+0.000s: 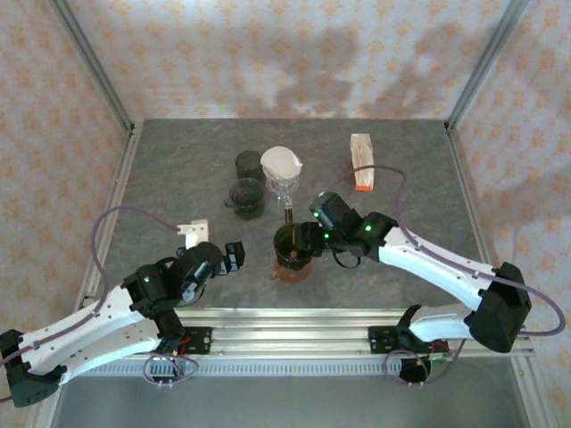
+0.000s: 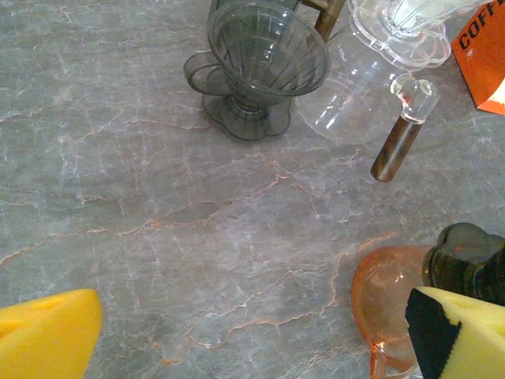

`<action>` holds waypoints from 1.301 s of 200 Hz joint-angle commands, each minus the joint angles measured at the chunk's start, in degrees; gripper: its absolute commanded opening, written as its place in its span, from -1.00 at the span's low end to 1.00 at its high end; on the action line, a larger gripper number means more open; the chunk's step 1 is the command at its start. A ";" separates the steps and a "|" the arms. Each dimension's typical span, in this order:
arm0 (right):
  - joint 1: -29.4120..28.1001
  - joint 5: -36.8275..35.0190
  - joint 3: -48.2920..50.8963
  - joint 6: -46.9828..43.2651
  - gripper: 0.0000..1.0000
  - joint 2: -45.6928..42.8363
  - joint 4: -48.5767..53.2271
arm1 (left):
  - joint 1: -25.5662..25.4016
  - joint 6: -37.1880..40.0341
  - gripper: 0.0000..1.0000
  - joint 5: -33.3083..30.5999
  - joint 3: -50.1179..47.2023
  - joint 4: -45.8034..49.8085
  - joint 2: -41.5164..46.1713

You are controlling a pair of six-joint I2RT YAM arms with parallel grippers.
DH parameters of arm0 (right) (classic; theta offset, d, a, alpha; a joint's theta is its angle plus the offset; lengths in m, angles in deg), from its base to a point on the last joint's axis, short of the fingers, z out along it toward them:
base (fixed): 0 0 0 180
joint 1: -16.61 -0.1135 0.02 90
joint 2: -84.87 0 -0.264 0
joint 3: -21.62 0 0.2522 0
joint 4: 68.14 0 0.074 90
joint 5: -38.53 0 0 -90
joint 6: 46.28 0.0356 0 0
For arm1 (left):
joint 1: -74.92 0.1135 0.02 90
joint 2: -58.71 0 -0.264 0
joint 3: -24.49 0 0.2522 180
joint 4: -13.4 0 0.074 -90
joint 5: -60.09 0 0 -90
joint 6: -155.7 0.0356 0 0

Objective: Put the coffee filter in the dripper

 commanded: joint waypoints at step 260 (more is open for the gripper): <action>-1.20 -14.77 -5.75 -4.12 -0.29 5.42 8.06 | 0.11 -0.39 0.99 -0.31 -1.69 -1.74 -1.25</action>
